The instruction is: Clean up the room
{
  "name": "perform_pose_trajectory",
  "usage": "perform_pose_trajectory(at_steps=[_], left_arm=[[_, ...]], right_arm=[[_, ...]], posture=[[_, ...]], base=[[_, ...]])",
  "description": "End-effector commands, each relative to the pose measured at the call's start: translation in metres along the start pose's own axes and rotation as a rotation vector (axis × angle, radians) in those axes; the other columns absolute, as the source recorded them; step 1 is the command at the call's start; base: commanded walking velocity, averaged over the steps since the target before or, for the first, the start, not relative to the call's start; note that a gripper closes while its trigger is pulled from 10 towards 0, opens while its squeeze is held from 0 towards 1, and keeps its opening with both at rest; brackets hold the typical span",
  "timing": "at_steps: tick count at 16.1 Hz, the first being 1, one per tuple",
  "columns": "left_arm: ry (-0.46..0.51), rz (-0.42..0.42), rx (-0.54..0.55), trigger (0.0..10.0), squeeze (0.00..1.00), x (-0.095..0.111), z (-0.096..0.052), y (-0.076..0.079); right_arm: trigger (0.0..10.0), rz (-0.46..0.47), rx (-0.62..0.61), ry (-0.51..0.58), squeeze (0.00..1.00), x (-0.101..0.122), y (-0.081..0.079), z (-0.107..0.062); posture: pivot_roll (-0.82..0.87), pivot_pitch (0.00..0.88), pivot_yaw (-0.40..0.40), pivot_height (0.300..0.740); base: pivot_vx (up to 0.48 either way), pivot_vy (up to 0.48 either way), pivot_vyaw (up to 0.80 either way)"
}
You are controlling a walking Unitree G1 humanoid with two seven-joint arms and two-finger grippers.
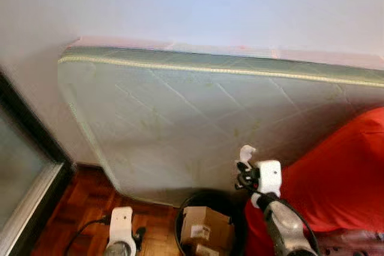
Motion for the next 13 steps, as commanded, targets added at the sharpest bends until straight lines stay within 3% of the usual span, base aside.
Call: perform_pose_trajectory(at_steps=[1, 5, 13], left_arm=[[-0.024, 0.003, 0.008, 10.0, 0.00, -0.0069, -0.0017, -0.0035], [-0.024, 0.003, 0.006, 10.0, 0.00, -0.0068, -0.0015, -0.0028], [-0.027, 0.004, 0.007, 10.0, 0.00, -0.0078, -0.0018, -0.0034]], right_arm=[[10.0, 0.002, 0.007, -0.023, 0.00, -0.0044, -0.0032, -0.0009], [10.0, 0.006, 0.009, -0.031, 0.00, -0.0057, -0.0045, -0.0007], [10.0, 0.027, 0.000, -0.044, 0.00, -0.0075, -0.0021, -0.0002]], posture=[[-0.05, 0.026, -0.029, 0.740], [-0.04, 0.027, -0.030, 0.740], [-0.04, 0.030, -0.029, 0.740]], base=[[0.000, 0.000, 0.80], [0.000, 0.000, 0.72], [0.000, 0.000, 0.00]])
Point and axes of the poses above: a point about 5 cm out from each wrist's last joint towards the gripper, its own z axis pointing out of the wrist towards the gripper, its own x axis along the axis of the wrist's last joint, y = z × x, the point moved 3 cm from there along z, pointing out of the wrist towards the gripper, and after that the axes turned 14 degrees about -z, right-handed, at the moved point
